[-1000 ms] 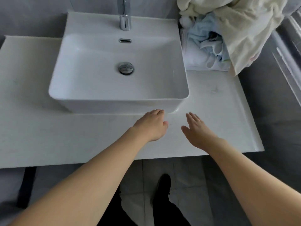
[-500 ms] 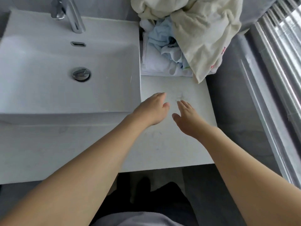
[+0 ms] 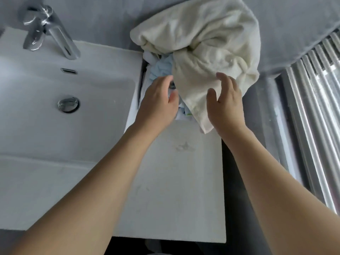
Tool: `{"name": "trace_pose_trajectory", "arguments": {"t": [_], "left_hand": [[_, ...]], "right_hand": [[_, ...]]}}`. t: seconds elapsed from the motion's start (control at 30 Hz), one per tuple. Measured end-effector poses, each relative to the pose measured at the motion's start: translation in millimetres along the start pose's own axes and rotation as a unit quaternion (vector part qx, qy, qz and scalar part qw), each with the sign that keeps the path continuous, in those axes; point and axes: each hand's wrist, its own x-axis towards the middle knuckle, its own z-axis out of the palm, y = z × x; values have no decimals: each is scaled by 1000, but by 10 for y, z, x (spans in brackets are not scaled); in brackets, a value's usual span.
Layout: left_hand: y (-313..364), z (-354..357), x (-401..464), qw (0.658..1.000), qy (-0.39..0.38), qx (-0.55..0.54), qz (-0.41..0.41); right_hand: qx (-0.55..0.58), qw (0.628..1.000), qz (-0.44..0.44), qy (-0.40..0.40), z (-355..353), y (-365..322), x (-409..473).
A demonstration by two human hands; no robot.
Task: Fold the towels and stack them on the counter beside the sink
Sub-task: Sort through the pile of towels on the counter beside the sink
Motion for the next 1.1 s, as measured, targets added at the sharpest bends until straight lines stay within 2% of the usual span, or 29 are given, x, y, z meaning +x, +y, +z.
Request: {"name": "trace_pose_trajectory", "arguments": {"t": [0.17,0.3,0.43,0.53,0.73,0.83,0.9,0.97,1.03,1.1], "left_hand": [[157,29,594,994,83,2,70],[336,67,1080,989,105,21,98],[479,184,1396,986,101,41,130],[467,261,1573,985,103,79,111],[444,175,1746,990,92,65,89],[523,17,1759,993,67,51,88],[617,-80,1724,995,60,-2,74],[708,-165,1673,986,39,-158,20],[770,-246,1589,939,5,-344,-25],[798,-269,1481,908,-36,-416,-20]], "right_hand": [[1,992,23,122,18,6,504],[-58,983,65,160,6,89,802],[2,975,84,207,7,155,1001],[50,961,97,252,6,188,1100],[-9,972,121,199,-82,165,1291],[-62,977,80,188,-12,146,1317],[-83,980,57,170,3,144,1330],[-88,982,47,161,-9,163,1376],[-95,980,14,177,-22,174,1398],[-45,980,2,194,-39,144,1400]]}}
